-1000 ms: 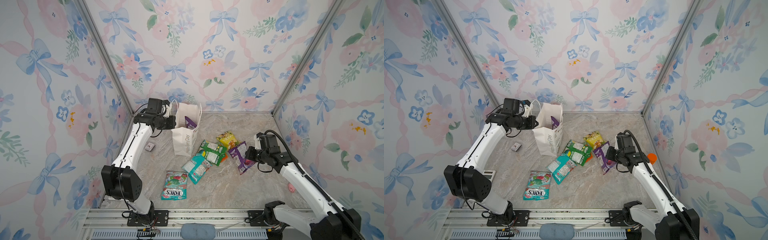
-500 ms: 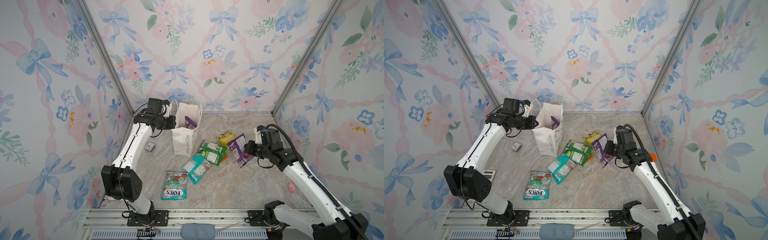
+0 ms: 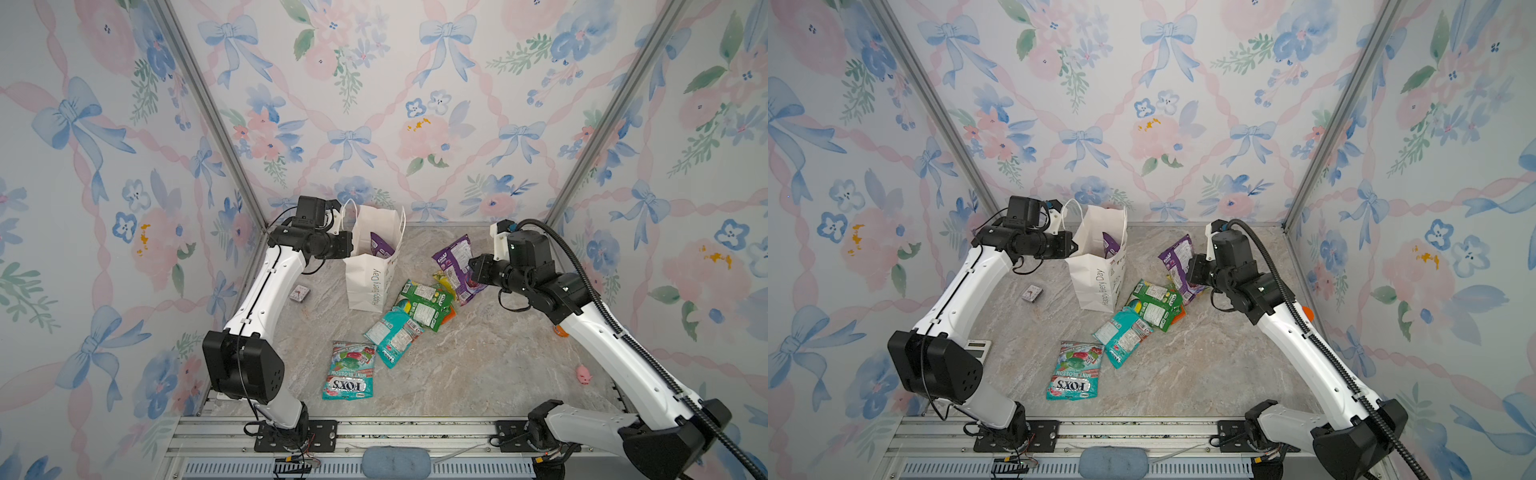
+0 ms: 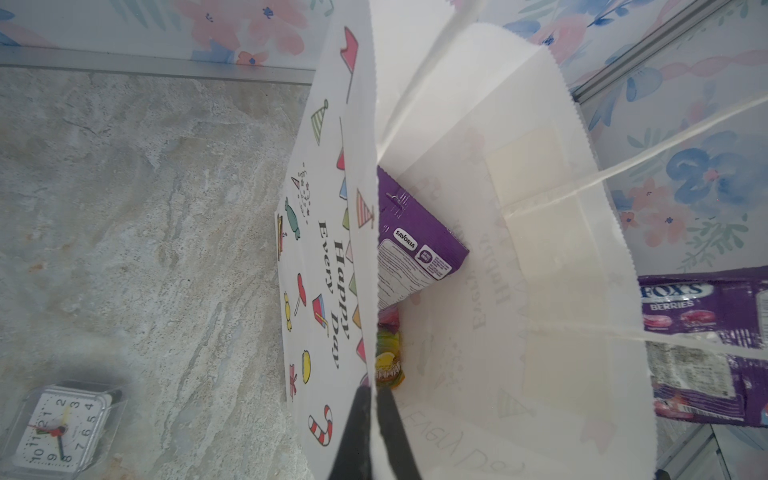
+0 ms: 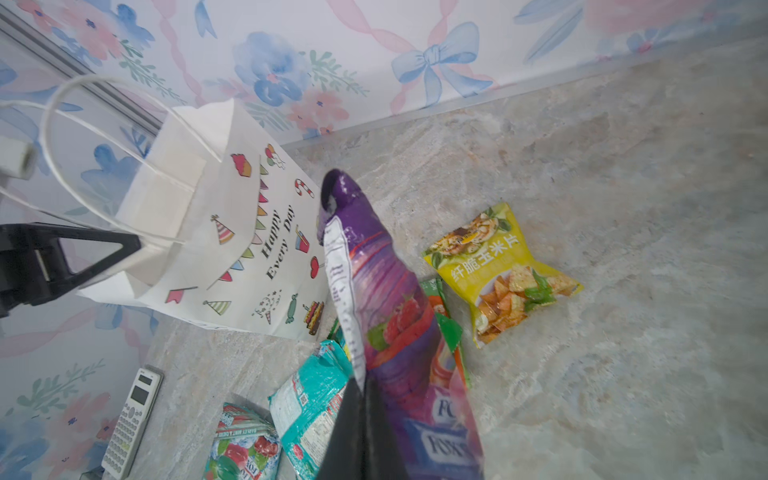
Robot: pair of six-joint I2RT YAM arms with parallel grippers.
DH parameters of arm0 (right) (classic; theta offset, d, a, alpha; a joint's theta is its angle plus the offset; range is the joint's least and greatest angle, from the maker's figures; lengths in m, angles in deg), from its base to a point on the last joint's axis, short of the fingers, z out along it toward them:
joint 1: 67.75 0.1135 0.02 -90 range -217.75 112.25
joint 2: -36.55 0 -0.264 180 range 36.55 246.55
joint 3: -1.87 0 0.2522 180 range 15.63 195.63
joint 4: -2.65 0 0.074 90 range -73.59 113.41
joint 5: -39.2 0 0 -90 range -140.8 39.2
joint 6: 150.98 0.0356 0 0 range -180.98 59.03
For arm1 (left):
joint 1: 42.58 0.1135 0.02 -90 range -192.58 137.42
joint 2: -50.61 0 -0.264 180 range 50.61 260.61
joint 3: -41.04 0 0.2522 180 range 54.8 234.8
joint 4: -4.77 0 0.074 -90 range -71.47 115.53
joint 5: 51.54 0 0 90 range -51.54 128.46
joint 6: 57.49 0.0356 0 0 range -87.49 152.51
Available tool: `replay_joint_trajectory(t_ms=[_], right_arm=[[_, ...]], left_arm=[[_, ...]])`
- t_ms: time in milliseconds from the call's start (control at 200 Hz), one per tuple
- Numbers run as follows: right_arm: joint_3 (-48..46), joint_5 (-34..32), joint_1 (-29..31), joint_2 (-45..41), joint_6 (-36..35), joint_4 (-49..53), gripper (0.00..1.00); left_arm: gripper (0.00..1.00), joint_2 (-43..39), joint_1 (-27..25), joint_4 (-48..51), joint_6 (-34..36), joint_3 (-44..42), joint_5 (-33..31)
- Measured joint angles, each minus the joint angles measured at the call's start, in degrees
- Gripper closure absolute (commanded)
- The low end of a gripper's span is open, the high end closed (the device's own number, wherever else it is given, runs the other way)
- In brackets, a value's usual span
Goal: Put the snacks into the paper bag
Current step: 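Carry the purple bag over the paper bag beside the left gripper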
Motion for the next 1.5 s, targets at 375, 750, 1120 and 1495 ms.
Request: replay_joint_trajectory(t_ms=[375,750,1120,1495], right_arm=[[12.5,-2.1,11.2,4.2,-1.9,-0.3,1.0],[18.2,-2.5,17.4,8.0,-1.9,-0.8,1.0],[19.6,-4.5,19.6,9.3,-2.1,-2.9,1.0],[19.9,-5.3,19.6,10.0,-2.1,-4.7,1.0]], left_arm=[[1.0,0.0,0.0,0.0,0.0,-0.1,0.0],[1.0,0.0,-0.1,0.0,0.0,-0.1,-0.5],[1.0,0.0,-0.3,0.0,0.0,-0.1,-0.7],[1.0,0.0,-0.3,0.0,0.0,-0.1,-0.7]])
